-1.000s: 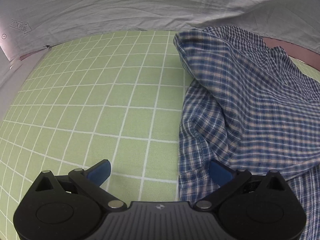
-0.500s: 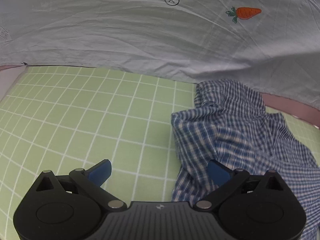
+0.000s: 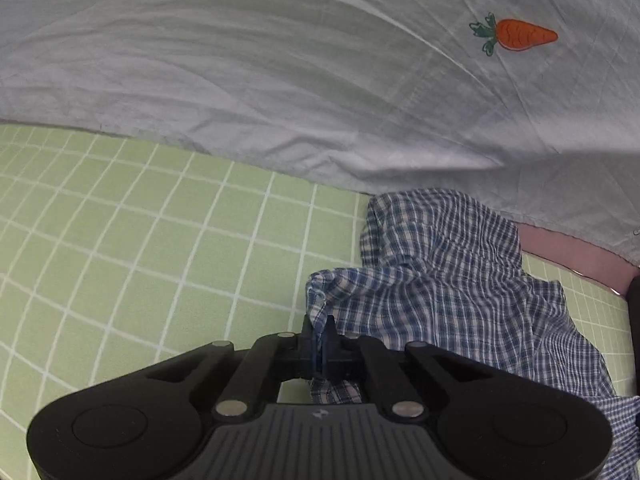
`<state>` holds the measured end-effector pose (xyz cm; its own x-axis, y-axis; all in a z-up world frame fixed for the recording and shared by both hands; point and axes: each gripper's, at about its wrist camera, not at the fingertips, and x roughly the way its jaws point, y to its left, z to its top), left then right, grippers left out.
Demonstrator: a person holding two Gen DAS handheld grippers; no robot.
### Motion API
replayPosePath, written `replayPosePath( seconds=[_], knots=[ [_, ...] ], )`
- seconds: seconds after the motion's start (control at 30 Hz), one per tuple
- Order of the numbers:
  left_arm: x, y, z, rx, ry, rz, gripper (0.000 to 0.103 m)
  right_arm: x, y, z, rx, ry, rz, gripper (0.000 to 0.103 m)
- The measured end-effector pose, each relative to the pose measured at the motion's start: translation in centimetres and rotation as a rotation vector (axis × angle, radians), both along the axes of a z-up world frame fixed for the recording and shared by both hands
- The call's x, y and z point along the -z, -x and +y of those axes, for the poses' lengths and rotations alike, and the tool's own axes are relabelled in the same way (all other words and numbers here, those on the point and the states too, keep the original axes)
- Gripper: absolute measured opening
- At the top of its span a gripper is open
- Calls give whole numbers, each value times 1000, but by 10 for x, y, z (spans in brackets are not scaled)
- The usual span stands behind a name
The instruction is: Fold clothes
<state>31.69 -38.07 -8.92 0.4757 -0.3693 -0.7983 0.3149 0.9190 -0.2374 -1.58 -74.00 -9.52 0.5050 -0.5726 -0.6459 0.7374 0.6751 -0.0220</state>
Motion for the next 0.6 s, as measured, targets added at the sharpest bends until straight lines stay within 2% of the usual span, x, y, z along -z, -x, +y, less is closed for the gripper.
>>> replayPosePath(
  seconds=[0.2,0.33,0.43,0.47,0.5,0.53,0.57,0.6],
  knots=[
    [-3,-35,-5,-20,-10,-26,3,-2,-4,1,-3,38,18,13],
    [21,-32,-16,3,-86,-26,3,10,-16,4,-33,62,84,13],
    [16,-20,-13,-10,-114,-46,9,17,-18,2,-28,41,97,13],
    [13,-16,-12,-16,-122,-54,16,18,-18,1,-25,32,97,13],
    [10,-11,-11,-22,-131,-63,33,18,-18,2,-25,31,99,13],
    [7,-7,-10,-28,-139,-71,42,18,-17,3,-30,36,101,13],
    [4,-2,-8,-33,-148,-79,60,17,-17,5,-35,42,102,13],
    [1,2,-7,-39,-157,-88,71,15,-16,7,-37,48,100,13]
  ],
)
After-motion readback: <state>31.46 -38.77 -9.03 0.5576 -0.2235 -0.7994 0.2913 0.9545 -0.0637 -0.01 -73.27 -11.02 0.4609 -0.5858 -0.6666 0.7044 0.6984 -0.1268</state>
